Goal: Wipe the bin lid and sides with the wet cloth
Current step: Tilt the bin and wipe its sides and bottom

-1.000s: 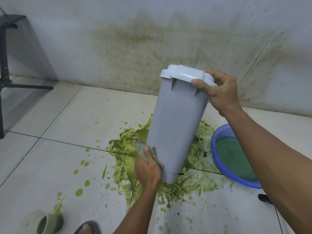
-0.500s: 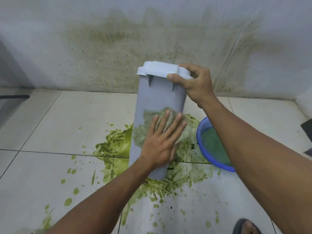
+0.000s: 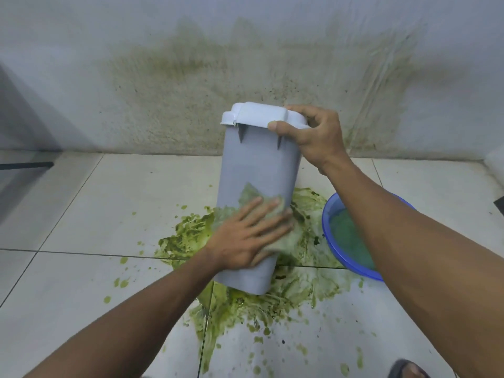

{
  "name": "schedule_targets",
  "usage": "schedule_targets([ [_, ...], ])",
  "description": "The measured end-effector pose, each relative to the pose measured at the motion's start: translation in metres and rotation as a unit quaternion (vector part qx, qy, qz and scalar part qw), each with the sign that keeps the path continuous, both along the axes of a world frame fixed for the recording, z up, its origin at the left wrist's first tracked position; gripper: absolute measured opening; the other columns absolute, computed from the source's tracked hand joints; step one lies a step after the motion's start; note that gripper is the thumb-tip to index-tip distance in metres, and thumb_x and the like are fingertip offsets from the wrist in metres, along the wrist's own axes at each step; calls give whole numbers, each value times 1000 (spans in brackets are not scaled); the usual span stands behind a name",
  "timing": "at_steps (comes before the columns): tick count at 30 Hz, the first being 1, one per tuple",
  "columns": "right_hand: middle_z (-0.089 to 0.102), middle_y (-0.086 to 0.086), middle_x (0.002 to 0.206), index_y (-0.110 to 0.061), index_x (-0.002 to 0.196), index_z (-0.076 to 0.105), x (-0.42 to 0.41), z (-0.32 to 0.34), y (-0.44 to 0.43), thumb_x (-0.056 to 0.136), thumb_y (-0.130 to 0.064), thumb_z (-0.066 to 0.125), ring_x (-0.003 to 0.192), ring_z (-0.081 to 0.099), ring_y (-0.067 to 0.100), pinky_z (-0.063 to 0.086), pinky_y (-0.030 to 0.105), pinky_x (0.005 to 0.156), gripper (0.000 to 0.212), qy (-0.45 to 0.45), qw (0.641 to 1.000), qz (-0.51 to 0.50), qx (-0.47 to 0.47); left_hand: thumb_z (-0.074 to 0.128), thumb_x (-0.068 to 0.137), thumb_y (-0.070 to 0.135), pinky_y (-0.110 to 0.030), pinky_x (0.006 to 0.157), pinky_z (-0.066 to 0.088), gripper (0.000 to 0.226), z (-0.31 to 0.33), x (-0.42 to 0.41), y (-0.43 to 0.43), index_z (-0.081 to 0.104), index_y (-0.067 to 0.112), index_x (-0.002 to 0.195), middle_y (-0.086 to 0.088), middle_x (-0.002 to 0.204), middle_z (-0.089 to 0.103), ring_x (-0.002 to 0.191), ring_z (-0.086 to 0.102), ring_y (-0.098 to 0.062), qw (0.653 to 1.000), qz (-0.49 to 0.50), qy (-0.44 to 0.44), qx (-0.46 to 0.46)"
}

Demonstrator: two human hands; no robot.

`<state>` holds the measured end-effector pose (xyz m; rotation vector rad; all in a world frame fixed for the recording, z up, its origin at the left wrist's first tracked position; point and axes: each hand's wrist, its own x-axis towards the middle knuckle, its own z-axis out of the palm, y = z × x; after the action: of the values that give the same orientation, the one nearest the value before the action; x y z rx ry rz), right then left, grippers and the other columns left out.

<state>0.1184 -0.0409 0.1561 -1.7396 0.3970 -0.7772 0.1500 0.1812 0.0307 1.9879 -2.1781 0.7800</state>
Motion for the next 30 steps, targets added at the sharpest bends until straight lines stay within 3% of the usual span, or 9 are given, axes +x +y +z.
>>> schedule_targets([
  [4, 75, -7, 94, -30, 87, 77, 2, 0, 3, 52, -53, 89, 89, 70, 14, 60, 35, 75, 43, -4, 1000, -7, 1, 43, 103, 40, -59, 123, 21, 57, 19, -1, -23, 41, 15, 155, -17, 163, 32, 153, 24, -39, 956, 190, 156, -163],
  [8, 76, -2, 98, -26, 91, 77, 0, -3, -1, 54, -52, 89, 93, 71, 19, 60, 40, 79, 47, -14, 1000, -13, -9, 44, 104, 39, -58, 125, 13, 60, 21, -14, -38, 38, 10, 156, -19, 164, 28, 154, 19, -42, 947, 228, 148, -170],
  [13, 75, -4, 97, -26, 92, 77, 0, -3, -2, 54, -51, 89, 90, 69, 13, 59, 40, 81, 48, -7, 1000, -7, -2, 55, 96, 36, -62, 124, 11, 65, 27, -24, -45, 42, 13, 155, -16, 165, 26, 154, 12, -44, 983, 149, 72, -79],
  [16, 75, -4, 97, -27, 90, 77, -1, -1, -2, 53, -51, 90, 89, 69, 12, 60, 39, 80, 46, -3, 1000, -1, 2, 59, 90, 33, -61, 125, -1, 55, 10, -44, -41, 62, 5, 137, -18, 155, 45, 154, 16, -42, 994, 100, 10, 30],
  [21, 75, -6, 99, -27, 91, 78, -2, 1, -3, 53, -51, 90, 95, 71, 16, 61, 39, 80, 47, 0, 1000, -4, -1, 45, 95, 39, -61, 118, -22, 53, -21, -71, -7, 64, 7, 133, -23, 150, 50, 152, 23, -42, 956, 49, -120, 264],
  [23, 76, -9, 98, -30, 88, 78, -2, 1, -4, 53, -50, 91, 95, 71, 14, 62, 38, 80, 42, 3, 1000, -5, 1, 47, 92, 38, -57, 120, -22, 48, -27, -65, 6, 72, 11, 123, -18, 140, 61, 150, 32, -37, 947, -10, -130, 295],
  [25, 76, -8, 99, -26, 90, 80, -2, 0, -6, 54, -51, 91, 95, 72, 14, 62, 38, 80, 46, -2, 1000, -14, -3, 48, 90, 34, -52, 125, -13, 44, -32, -47, 20, 75, 10, 117, -15, 137, 64, 149, 35, -34, 961, -61, -94, 253],
  [27, 77, -4, 100, -19, 95, 81, -3, -3, -8, 54, -52, 91, 95, 72, 16, 61, 37, 79, 53, -13, 1000, -25, -3, 43, 98, 38, -50, 128, 1, 51, -37, -22, 35, 63, 11, 137, -15, 154, 49, 153, 28, -33, 985, -63, -42, 158],
  [30, 77, -6, 101, -18, 97, 80, -1, -4, -5, 54, -54, 91, 95, 72, 15, 61, 34, 78, 57, -15, 999, -31, -7, 28, 106, 43, -53, 126, 15, 57, -41, -7, 46, 37, 18, 157, -13, 166, 27, 155, 20, -35, 994, 51, 92, -1],
])
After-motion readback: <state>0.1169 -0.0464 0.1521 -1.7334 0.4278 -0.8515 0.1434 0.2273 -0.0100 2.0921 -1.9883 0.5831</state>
